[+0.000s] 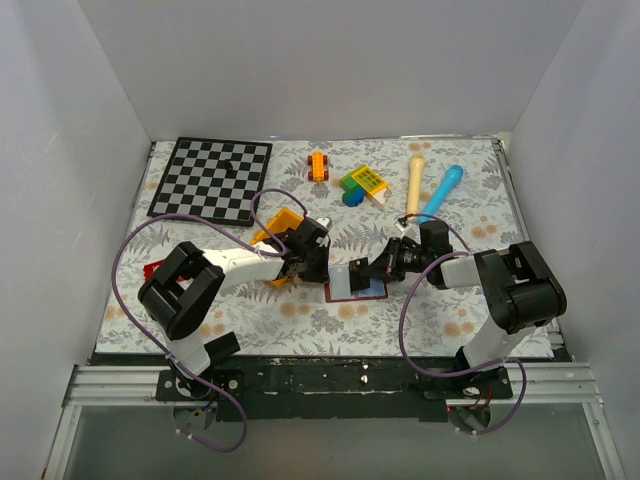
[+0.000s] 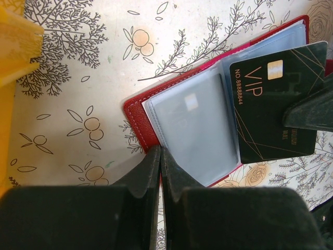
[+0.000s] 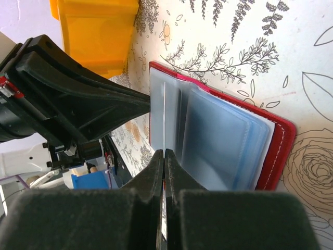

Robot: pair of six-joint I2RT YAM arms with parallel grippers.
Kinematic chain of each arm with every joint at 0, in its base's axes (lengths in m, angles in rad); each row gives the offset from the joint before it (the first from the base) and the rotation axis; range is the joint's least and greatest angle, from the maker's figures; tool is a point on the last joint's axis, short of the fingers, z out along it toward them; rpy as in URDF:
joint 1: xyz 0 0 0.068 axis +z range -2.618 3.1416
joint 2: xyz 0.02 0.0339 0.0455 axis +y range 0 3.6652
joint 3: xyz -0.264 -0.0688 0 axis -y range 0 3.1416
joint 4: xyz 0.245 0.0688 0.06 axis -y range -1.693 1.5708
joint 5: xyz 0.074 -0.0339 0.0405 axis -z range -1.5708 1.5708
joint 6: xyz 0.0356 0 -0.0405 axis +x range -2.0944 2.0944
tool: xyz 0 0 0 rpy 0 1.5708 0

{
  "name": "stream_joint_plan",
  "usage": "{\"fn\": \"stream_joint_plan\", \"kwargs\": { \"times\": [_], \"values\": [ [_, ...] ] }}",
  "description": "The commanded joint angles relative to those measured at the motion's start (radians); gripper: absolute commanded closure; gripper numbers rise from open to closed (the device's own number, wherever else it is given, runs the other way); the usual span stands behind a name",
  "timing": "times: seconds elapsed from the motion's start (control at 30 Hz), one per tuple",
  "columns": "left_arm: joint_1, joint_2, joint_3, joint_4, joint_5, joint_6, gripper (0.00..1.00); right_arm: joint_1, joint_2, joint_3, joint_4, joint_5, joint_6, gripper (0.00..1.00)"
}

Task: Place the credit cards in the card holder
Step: Insert the credit card into the card holder.

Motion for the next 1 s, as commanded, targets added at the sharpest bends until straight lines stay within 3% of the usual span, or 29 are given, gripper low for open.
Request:
{"fn": "stream_joint_plan", "kwargs": {
  "times": [0.0,0.33,0.97],
  "values": [
    [0.0,-0.015,-0.025,-0.016,-0.001,0.003,1.0,0.004,-0.037,0.002,-0.034,0.017,-0.032,0.99],
    [-0.002,-0.018,-0.023,-0.016,0.001,0.004,1.0,0.004,-0.045,0.004,-0.091,0.056,-0.064,0.99],
    [0.0,-0.019,-0.029,-0.013,-0.001,0.001,1.0,0.004,-0.011,-0.005,-0.013,0.011,-0.019,0.99]
  ]
}}
